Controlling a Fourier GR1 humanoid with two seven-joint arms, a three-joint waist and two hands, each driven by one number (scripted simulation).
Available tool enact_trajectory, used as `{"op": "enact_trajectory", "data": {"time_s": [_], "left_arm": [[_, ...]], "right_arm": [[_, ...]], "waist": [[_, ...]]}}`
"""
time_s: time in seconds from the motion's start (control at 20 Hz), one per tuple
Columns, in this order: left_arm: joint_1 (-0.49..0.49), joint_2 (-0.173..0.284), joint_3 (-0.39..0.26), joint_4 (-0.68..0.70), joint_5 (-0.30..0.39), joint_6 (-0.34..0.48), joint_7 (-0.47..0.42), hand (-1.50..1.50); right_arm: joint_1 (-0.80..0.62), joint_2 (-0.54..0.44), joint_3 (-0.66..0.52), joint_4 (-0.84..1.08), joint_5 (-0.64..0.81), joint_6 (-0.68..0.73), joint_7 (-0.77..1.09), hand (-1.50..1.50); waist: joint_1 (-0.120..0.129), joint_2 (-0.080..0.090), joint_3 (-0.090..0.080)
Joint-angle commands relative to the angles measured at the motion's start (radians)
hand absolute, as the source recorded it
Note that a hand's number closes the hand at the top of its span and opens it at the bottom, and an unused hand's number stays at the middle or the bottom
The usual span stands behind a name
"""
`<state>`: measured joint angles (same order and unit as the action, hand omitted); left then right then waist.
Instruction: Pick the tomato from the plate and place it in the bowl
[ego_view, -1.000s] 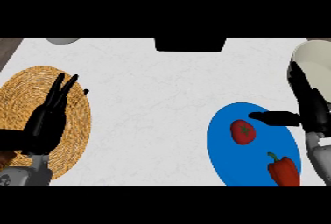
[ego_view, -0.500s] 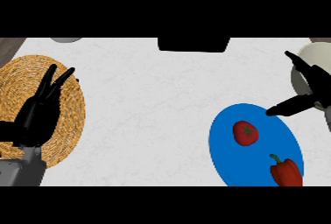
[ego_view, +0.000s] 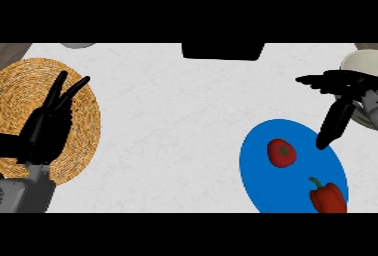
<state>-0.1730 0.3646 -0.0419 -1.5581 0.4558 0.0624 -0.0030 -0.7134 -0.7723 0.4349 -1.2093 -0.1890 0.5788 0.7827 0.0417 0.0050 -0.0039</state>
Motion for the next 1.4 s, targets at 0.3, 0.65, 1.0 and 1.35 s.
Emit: {"op": "enact_trajectory", "data": {"time_s": [0.3,0.65,1.0,1.35], "left_arm": [[0.066,0.006,0.047,-0.068,-0.007,-0.013,0.035,0.00],[0.076,-0.037,0.064,0.005,-0.041,-0.044,-0.048,0.00],[0.061,-0.042,0.078,-0.047,-0.033,-0.049,0.025,0.00],[0.038,-0.076,0.086,0.002,-0.080,-0.055,0.007,0.00]], "right_arm": [[-0.064,0.141,-0.034,0.014,-0.069,0.065,0.239,-1.50],[0.008,0.177,-0.036,-0.102,-0.065,0.005,0.312,-1.50],[0.120,0.167,-0.056,-0.200,0.123,-0.057,0.195,-1.50],[0.243,0.268,-0.036,-0.254,0.301,-0.101,0.124,-1.50]], "waist": [[-0.036,-0.008,0.004],[-0.044,-0.007,0.003],[-0.040,-0.006,0.004],[-0.039,-0.005,0.004]]}}
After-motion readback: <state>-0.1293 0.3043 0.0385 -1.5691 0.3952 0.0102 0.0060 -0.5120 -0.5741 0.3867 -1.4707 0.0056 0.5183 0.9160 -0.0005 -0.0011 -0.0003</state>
